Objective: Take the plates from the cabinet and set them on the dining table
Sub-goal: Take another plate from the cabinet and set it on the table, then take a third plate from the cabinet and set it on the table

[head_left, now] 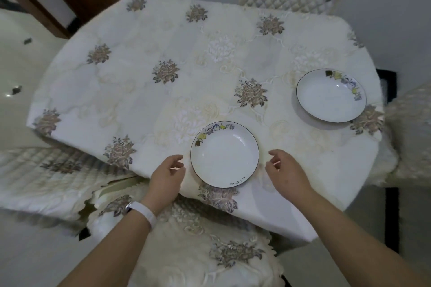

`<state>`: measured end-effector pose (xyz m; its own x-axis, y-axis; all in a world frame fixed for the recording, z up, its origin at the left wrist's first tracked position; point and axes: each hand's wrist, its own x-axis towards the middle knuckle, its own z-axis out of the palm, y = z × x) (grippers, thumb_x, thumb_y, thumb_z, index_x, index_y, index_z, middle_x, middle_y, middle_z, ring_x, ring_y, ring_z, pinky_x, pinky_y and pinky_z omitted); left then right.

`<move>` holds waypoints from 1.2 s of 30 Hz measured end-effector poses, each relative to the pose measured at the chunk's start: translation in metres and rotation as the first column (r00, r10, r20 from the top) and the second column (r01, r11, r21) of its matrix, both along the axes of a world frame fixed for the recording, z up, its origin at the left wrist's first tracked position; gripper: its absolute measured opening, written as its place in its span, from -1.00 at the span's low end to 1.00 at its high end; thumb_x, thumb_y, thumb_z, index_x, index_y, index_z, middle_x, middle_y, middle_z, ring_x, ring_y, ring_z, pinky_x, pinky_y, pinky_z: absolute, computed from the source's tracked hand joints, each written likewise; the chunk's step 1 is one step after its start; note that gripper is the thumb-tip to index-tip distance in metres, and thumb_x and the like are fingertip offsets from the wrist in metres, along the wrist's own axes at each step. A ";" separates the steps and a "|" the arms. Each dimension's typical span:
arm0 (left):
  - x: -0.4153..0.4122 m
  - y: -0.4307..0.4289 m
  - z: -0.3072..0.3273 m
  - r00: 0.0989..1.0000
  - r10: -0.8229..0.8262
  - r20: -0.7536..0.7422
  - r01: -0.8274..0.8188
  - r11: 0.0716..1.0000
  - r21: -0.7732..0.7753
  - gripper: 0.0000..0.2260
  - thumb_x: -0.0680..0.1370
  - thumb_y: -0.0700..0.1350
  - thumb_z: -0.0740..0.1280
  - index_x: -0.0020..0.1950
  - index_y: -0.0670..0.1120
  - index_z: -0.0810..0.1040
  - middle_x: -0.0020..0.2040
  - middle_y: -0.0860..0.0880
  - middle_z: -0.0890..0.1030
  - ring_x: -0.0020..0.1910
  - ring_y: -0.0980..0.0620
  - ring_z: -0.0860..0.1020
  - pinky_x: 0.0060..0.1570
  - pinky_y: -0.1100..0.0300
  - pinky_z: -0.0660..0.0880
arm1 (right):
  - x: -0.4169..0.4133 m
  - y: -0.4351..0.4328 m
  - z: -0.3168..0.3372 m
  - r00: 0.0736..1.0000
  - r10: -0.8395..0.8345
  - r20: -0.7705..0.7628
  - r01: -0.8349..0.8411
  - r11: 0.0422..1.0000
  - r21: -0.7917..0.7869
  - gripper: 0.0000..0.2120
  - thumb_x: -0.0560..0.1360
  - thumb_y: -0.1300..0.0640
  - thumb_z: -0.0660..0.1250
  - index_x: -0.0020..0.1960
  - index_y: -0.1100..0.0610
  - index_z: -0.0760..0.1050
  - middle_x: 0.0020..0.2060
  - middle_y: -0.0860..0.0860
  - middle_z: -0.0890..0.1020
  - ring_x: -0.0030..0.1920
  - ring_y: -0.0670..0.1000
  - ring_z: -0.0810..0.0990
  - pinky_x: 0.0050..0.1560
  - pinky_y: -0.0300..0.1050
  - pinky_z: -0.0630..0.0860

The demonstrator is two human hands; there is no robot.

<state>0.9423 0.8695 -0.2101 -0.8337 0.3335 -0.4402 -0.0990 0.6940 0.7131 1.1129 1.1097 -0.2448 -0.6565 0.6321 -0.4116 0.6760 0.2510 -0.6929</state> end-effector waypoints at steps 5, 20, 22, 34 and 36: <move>0.030 -0.029 0.029 0.925 -0.243 -0.294 0.216 0.969 -0.121 -0.62 0.59 -0.05 0.28 0.41 -0.01 0.41 0.23 0.10 0.47 0.18 0.12 0.47 0.19 0.09 0.45 | 0.012 -0.007 0.034 0.954 0.301 0.011 -0.295 0.928 0.228 -0.64 0.60 0.05 0.24 0.37 0.08 0.44 0.25 -0.01 0.51 0.17 0.04 0.53 0.16 -0.07 0.45; 0.058 -0.152 0.085 0.414 -0.476 -0.776 0.285 0.877 -0.386 -0.71 0.54 -0.03 0.32 0.23 -0.08 0.58 0.19 -0.07 0.59 0.19 -0.08 0.53 0.25 -0.10 0.42 | -0.019 -0.146 0.126 0.642 0.766 -0.018 -0.504 0.440 0.743 -0.63 0.51 -0.03 0.20 0.16 0.15 0.60 0.11 0.10 0.64 0.13 0.18 0.59 0.08 0.07 0.56; 0.060 -0.184 0.092 0.424 -0.450 -0.786 0.236 0.893 -0.384 -0.71 0.54 -0.01 0.30 0.23 -0.04 0.57 0.20 -0.03 0.58 0.21 -0.05 0.52 0.28 -0.07 0.38 | -0.033 -0.177 0.135 0.605 0.796 -0.011 -0.514 0.401 0.758 -0.63 0.50 -0.02 0.20 0.15 0.14 0.60 0.10 0.10 0.64 0.11 0.18 0.59 0.08 0.06 0.56; 0.060 -0.440 0.100 0.497 -0.270 -0.824 -0.098 0.927 -0.363 -0.73 0.52 0.02 0.29 0.16 -0.05 0.57 0.15 -0.05 0.60 0.13 -0.09 0.56 0.22 -0.05 0.41 | -0.108 -0.431 0.156 0.328 0.940 0.097 -0.593 0.126 0.795 -0.66 0.50 -0.05 0.20 0.15 0.09 0.55 0.07 0.03 0.61 0.07 0.13 0.57 0.03 0.01 0.51; 0.064 -0.480 0.097 0.511 -0.243 -0.825 -0.155 0.918 -0.366 -0.72 0.51 0.02 0.30 0.16 -0.06 0.58 0.14 -0.06 0.60 0.12 -0.09 0.56 0.21 -0.05 0.42 | -0.117 -0.473 0.156 0.299 0.950 0.095 -0.594 0.107 0.797 -0.64 0.51 -0.07 0.17 0.15 0.08 0.56 0.06 0.02 0.61 0.07 0.12 0.58 0.02 0.00 0.51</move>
